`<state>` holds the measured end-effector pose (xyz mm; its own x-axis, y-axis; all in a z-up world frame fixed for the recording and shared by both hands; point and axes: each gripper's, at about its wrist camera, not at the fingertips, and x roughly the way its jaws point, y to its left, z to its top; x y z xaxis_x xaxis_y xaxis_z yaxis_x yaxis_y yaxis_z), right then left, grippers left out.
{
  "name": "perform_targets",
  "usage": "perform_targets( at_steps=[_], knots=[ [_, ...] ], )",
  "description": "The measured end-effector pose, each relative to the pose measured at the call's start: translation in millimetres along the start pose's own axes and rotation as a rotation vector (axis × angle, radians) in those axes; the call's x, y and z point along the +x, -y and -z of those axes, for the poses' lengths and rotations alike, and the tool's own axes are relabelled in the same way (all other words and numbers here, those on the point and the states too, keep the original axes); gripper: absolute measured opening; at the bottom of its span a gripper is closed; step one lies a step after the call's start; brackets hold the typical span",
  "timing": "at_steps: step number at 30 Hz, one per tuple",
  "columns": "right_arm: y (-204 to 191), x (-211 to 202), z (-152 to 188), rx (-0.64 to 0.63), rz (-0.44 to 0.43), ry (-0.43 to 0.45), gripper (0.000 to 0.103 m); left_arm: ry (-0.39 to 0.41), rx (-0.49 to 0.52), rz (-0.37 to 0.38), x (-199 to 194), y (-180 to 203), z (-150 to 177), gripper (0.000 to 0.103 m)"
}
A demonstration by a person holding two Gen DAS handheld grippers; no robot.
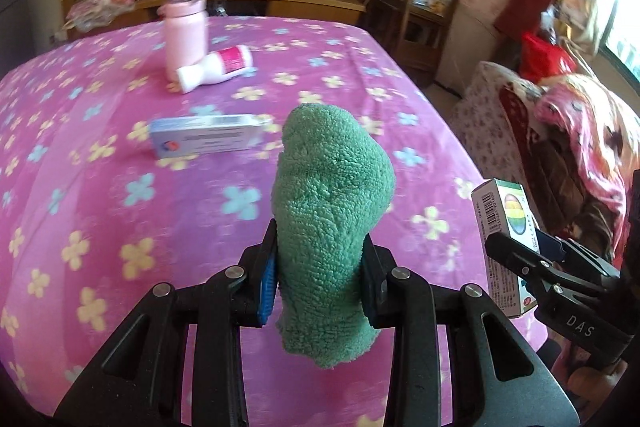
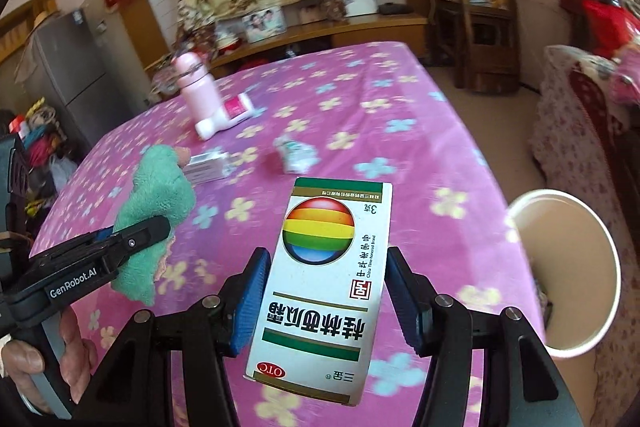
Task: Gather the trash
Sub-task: 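Carry the towel and medicine box over the white bucket with both grippers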
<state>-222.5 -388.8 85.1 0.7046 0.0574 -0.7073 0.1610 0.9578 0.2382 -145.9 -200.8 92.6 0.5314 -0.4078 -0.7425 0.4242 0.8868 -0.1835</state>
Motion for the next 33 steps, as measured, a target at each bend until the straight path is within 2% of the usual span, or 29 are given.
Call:
perform_targets(
  at_steps=[12, 20, 33],
  knots=[
    [82, -32, 9, 0.115, 0.095, 0.027, 0.056, -0.022, 0.147, 0.047, 28, 94, -4, 0.031],
    [128, -48, 16, 0.179, 0.164, 0.034, 0.056, -0.042, 0.218, 0.088, 46, 143, -3, 0.031],
    [190, -53, 28, 0.277, 0.241, 0.014, 0.056, -0.091, 0.29, 0.122, 79, 195, 0, 0.031]
  ],
)
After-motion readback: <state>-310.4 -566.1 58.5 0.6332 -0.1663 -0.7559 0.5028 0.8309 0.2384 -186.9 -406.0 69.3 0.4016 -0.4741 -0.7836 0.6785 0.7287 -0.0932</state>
